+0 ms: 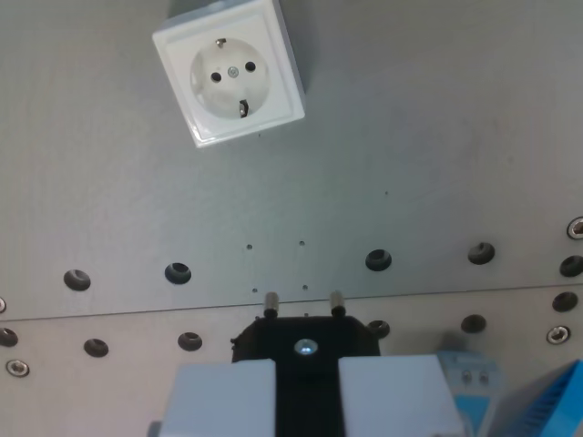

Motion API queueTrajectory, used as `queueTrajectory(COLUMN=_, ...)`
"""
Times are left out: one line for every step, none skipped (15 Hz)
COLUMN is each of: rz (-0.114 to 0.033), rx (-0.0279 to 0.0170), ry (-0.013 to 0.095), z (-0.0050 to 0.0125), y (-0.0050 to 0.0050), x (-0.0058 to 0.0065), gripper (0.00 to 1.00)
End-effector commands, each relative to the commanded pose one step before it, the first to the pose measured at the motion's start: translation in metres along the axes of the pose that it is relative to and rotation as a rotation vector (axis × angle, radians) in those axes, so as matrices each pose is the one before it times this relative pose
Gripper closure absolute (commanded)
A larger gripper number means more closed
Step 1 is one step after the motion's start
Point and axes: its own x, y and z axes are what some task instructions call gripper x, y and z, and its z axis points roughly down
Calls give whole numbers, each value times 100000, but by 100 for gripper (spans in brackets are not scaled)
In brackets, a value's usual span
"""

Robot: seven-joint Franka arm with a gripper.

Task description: Move above the white socket

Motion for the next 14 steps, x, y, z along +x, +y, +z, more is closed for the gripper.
queueTrajectory(rz=-6756, rx=317, ry=3593, z=966, y=-134, x=381, gripper=100)
queueTrajectory(rz=-730, rx=14, ry=196, z=242, y=-51, x=58, gripper=100)
queueTrajectory(rz=-894, rx=29, ry=45, z=252, y=-56, x=56, gripper=100)
queueTrajectory(rz=-1034, rx=42, ry=123, z=261, y=-59, x=53, gripper=100)
queueTrajectory(rz=-995, rx=16, ry=149, z=268, y=-62, x=50, gripper=100)
queueTrajectory(rz=-827, rx=11, ry=14, z=278, y=-66, x=46, gripper=100)
queueTrajectory(rz=-985, rx=47, ry=265, z=287, y=-71, x=46, gripper=100)
queueTrajectory(rz=-1004, rx=20, ry=224, z=299, y=-74, x=46, gripper=100)
queueTrajectory(rz=-970, rx=43, ry=82, z=313, y=-75, x=45, gripper=100)
queueTrajectory(rz=-796, rx=34, ry=218, z=326, y=-74, x=46, gripper=100)
queueTrajectory(rz=-903, rx=13, ry=142, z=339, y=-74, x=47, gripper=100)
queueTrajectory(rz=-1081, rx=10, ry=303, z=351, y=-73, x=48, gripper=100)
queueTrajectory(rz=-961, rx=-1, ry=308, z=299, y=-57, x=37, gripper=100)
queueTrajectory(rz=-765, rx=4, ry=190, z=310, y=-55, x=39, gripper=100)
